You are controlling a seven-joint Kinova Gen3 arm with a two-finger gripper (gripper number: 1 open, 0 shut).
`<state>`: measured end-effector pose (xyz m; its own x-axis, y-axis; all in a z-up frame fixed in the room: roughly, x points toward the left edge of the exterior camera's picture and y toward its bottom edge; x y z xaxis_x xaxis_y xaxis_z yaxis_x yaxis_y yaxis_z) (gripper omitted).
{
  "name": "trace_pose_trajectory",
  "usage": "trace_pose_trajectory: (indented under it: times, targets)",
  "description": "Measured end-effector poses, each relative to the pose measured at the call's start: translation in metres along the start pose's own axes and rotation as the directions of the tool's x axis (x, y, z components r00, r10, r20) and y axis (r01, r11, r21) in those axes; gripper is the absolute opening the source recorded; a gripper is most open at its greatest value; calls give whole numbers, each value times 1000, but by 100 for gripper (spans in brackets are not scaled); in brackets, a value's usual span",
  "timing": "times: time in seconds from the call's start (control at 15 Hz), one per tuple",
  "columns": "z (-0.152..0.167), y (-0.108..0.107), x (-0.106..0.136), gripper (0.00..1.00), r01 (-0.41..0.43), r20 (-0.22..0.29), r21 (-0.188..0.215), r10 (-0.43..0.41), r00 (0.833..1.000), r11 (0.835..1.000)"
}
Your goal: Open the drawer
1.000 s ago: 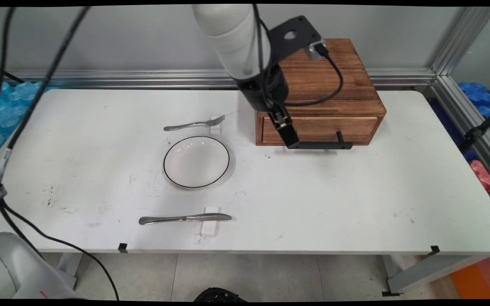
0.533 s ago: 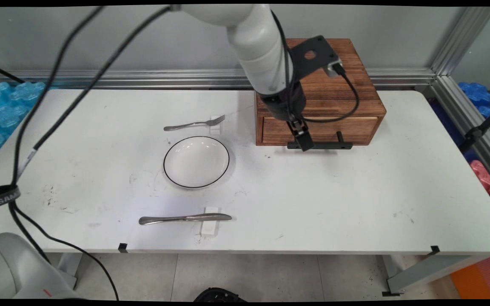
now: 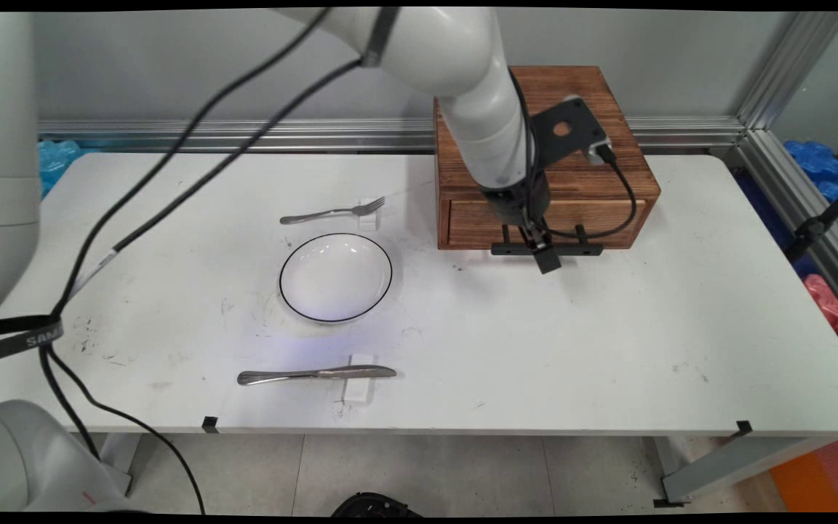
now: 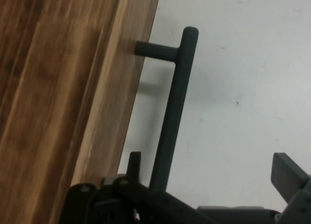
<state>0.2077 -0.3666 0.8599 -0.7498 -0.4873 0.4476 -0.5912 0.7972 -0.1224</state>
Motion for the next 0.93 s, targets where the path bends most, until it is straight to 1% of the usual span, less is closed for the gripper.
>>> trace_pose_trajectory:
  times: [0.13, 0.4, 0.6, 0.93]
  targets:
    - [16, -1, 5, 100, -14, 3, -5, 14, 1000, 1000]
    - [43, -1, 12, 100, -52, 15, -27, 53, 999, 998]
    - [59, -2, 15, 100, -77, 25, -42, 78, 997, 996]
    - [78, -4, 18, 100, -105, 43, -55, 108, 993, 993]
